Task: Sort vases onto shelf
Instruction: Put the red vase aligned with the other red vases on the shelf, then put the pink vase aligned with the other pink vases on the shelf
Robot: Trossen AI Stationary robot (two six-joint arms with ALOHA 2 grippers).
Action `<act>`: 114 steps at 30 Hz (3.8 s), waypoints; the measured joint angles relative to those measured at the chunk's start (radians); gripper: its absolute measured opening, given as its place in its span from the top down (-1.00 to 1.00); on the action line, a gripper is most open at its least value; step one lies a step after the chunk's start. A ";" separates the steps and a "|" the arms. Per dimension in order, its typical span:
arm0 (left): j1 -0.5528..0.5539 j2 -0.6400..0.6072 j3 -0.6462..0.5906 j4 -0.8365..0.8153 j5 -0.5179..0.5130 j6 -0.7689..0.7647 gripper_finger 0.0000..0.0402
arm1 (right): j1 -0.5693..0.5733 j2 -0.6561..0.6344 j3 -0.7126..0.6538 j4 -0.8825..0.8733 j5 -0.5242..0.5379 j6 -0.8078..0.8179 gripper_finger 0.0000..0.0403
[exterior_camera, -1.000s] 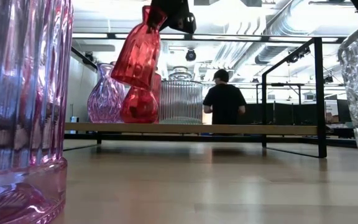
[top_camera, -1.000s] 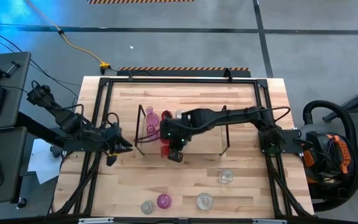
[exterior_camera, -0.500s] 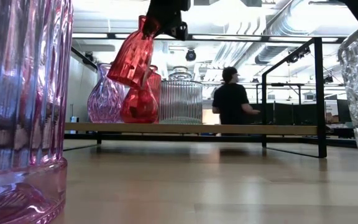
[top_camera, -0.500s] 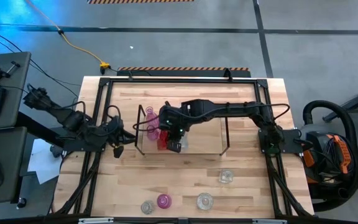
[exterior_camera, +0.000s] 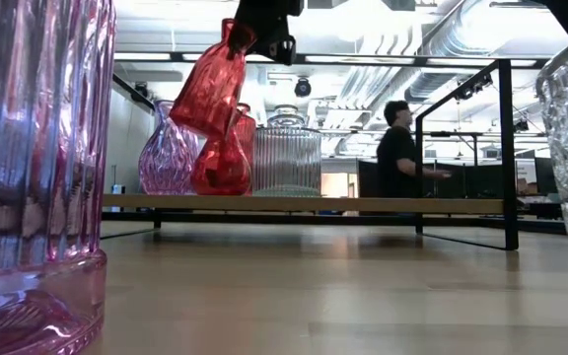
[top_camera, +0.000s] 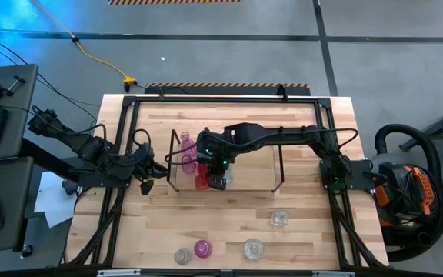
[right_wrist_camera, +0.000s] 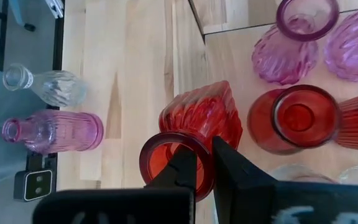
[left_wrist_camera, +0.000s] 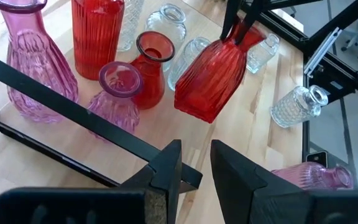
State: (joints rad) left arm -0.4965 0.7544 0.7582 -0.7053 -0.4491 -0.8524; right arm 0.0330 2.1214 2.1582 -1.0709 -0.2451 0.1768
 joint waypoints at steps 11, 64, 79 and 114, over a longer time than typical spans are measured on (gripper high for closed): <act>0.000 0.037 0.000 0.018 0.038 0.008 0.62 | -0.002 0.074 -0.003 0.022 -0.016 -0.044 1.00; -0.001 0.057 0.000 0.025 0.027 -0.011 0.62 | -0.040 0.075 -0.003 -0.027 0.005 -0.102 0.69; -0.001 0.057 0.000 0.025 0.027 -0.010 0.62 | -0.040 0.075 -0.003 -0.005 0.006 -0.099 0.68; -0.001 0.057 0.000 0.026 -0.002 -0.036 0.62 | -0.039 0.075 0.168 0.068 0.091 -0.090 0.68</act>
State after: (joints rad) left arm -0.4972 0.8116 0.7582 -0.6788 -0.4511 -0.8882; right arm -0.0063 2.1963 2.3262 -1.0032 -0.1538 0.0870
